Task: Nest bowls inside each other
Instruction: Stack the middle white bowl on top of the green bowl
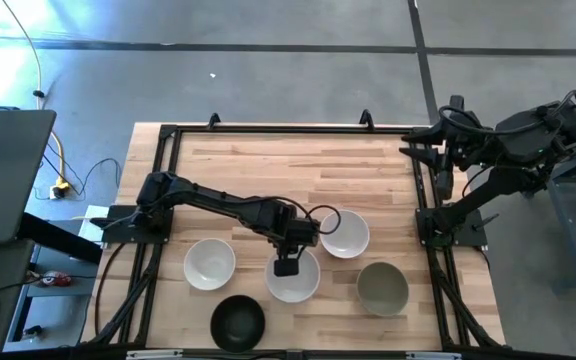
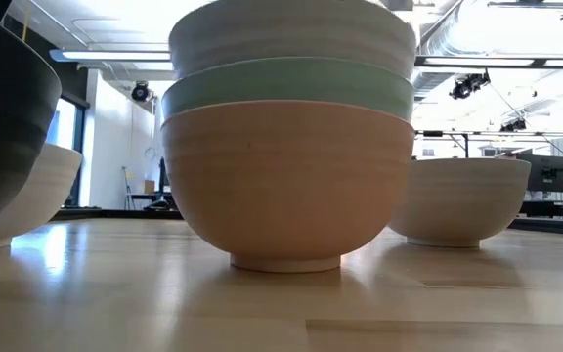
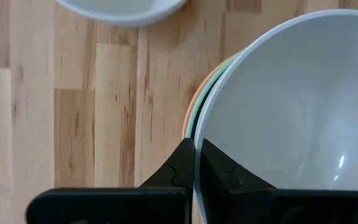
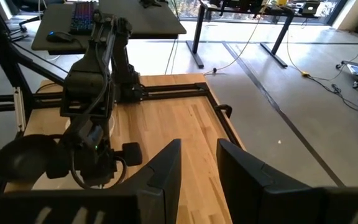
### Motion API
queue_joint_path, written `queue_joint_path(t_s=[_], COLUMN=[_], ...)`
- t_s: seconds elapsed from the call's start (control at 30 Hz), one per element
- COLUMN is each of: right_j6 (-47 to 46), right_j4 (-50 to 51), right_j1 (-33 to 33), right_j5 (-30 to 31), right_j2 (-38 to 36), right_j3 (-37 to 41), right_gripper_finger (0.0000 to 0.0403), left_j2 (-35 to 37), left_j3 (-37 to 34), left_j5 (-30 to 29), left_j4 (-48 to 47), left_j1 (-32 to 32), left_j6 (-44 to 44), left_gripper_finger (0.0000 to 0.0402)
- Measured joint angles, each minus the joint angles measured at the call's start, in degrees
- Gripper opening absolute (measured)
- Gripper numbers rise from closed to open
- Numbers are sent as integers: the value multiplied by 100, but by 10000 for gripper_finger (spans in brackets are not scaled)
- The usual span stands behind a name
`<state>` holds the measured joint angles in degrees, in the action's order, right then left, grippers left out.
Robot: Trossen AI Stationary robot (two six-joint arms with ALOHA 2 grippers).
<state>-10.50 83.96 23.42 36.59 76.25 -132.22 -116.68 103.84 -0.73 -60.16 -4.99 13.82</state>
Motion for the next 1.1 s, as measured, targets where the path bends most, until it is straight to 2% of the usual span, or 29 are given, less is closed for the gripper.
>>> queue_joint_path(t_s=[0.53,0.8,0.9,1.1], right_j6=[9,2,2,2], right_j4=[28,33,35,46], right_j1=[-1,-2,-1,-1], right_j5=[-7,-37,-38,-38], right_j2=[2,2,2,2], right_j3=[0,0,0,0], right_gripper_finger=[93,93,93,93], left_j2=[-117,-278,-267,-161], left_j3=[-5,-3,-3,124], left_j5=[10,221,179,138], left_j4=[36,139,288,368], left_j1=[-20,-39,-39,-24], left_j6=[-55,-84,-67,-147], left_gripper_finger=[0,2,17,73])
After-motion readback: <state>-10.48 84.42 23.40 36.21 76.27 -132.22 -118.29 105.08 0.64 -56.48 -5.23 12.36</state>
